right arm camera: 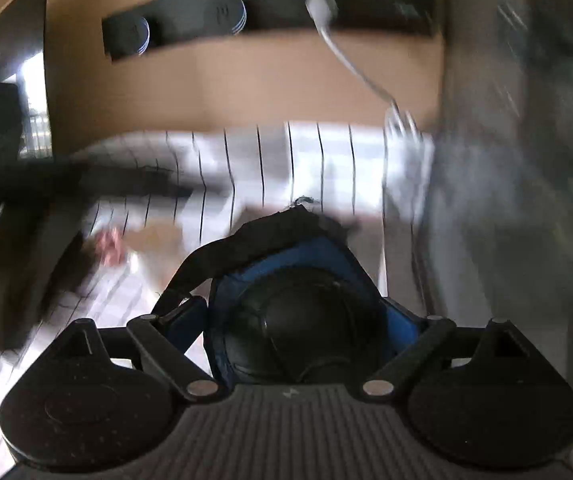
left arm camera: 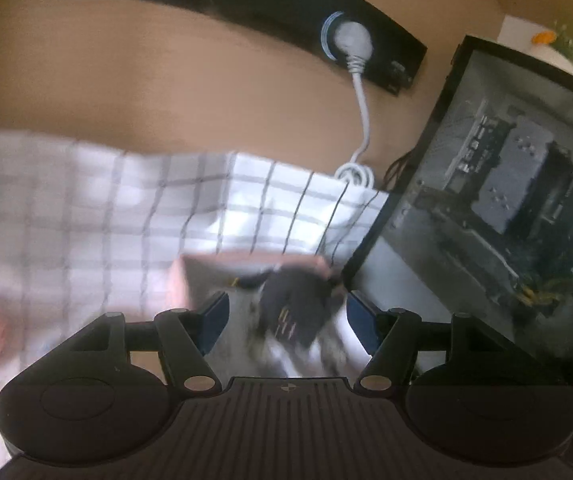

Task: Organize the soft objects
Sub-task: 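Carry the plush toy and bag into the pink box and open both grippers, then move the right gripper to the pink scrunchie and grasp it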

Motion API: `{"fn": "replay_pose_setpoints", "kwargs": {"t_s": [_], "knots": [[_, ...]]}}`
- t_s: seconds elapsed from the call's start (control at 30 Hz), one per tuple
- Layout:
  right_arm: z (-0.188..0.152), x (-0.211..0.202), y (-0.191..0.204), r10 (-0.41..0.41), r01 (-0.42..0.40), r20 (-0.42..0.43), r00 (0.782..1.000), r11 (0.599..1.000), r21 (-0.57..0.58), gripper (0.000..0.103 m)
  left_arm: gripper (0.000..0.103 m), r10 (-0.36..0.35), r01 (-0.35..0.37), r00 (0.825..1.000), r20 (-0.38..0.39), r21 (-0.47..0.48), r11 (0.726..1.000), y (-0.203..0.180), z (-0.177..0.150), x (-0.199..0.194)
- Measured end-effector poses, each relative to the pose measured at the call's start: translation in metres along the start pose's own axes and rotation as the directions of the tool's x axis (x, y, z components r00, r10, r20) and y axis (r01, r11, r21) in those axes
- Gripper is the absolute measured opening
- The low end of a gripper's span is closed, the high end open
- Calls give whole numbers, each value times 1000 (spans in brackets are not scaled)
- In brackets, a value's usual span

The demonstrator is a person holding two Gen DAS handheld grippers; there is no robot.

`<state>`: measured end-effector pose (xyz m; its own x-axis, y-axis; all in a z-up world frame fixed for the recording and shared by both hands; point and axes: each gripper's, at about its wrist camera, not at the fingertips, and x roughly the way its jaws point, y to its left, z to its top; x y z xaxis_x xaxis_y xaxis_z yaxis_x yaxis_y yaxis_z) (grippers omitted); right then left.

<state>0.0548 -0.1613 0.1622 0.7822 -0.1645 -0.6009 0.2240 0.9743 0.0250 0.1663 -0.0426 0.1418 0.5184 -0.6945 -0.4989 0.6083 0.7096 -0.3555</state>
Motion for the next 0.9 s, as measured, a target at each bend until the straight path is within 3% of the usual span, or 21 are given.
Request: {"fn": "replay_pose_setpoints", "kwargs": {"t_s": [0.13, 0.23, 0.33, 0.37, 0.43, 0.47, 0.57, 0.7, 0.77, 0.9], "knots": [[41, 62, 20, -42, 42, -16, 999, 999, 15, 91, 70, 44, -46, 998, -49, -52, 998, 18, -42, -43], [55, 120, 39, -133, 137, -109, 985, 990, 32, 91, 70, 82, -89, 993, -89, -81, 993, 35, -70, -68], [53, 176, 56, -275, 276, -186, 943, 961, -20, 95, 70, 137, -149, 985, -103, -119, 982, 59, -90, -99], [49, 192, 64, -368, 358, -177, 913, 930, -85, 96, 70, 156, -169, 982, -103, -130, 977, 68, -96, -109], [36, 213, 69, -463, 437, -172, 869, 883, -172, 102, 70, 197, -212, 975, -102, -163, 964, 88, -104, -126], [33, 218, 65, -464, 438, -173, 869, 883, -169, 103, 70, 213, -229, 972, -101, -184, 956, 97, -107, -132], [32, 207, 55, -424, 408, -184, 887, 905, -118, 103, 70, 251, -267, 964, -92, -243, 933, 123, -112, -147], [45, 172, 42, -259, 260, -159, 953, 965, -13, 103, 70, 254, -268, 963, -85, -281, 922, 148, -114, -157], [51, 151, 40, -183, 186, -122, 976, 982, 17, 103, 70, 247, -261, 965, -87, -280, 924, 155, -112, -154], [59, 118, 41, -84, 87, -46, 995, 995, 52, 103, 70, 224, -240, 970, -90, -274, 931, 163, -109, -145]]}}
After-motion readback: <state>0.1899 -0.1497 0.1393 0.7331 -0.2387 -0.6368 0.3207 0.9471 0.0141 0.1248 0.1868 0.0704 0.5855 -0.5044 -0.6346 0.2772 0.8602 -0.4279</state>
